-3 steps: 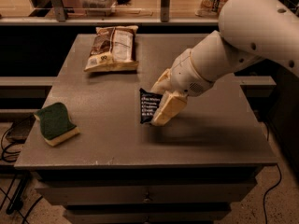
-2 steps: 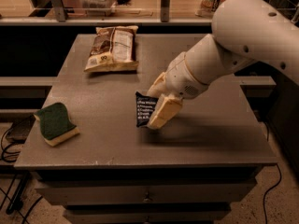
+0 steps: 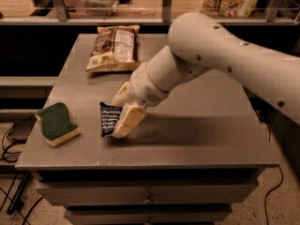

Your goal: Move rxbar blueberry near sponge

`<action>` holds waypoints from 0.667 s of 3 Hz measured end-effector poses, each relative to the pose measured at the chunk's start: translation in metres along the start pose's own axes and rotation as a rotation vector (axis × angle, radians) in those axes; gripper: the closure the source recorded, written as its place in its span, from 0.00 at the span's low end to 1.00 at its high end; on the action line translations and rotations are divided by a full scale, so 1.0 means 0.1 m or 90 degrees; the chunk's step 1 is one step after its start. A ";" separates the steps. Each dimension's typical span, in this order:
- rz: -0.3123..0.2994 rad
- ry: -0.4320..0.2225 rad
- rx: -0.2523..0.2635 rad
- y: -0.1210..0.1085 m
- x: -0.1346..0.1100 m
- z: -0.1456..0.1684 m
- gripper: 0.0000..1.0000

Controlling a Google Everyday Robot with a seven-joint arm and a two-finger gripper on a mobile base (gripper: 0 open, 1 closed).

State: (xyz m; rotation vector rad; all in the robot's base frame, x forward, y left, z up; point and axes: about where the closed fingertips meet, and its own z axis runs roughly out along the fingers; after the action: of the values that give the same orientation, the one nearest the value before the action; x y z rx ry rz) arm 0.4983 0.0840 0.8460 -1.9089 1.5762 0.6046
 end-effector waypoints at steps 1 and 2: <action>0.000 -0.037 -0.025 -0.04 -0.19 0.39 0.81; -0.011 -0.073 -0.039 -0.12 -0.41 0.69 0.59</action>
Offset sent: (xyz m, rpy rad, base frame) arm 0.0131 0.1222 -0.0276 0.1673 0.0592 0.1081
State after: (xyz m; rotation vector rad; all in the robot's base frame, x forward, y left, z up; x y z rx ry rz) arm 0.5037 0.1621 0.8250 -1.8944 1.4835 0.7491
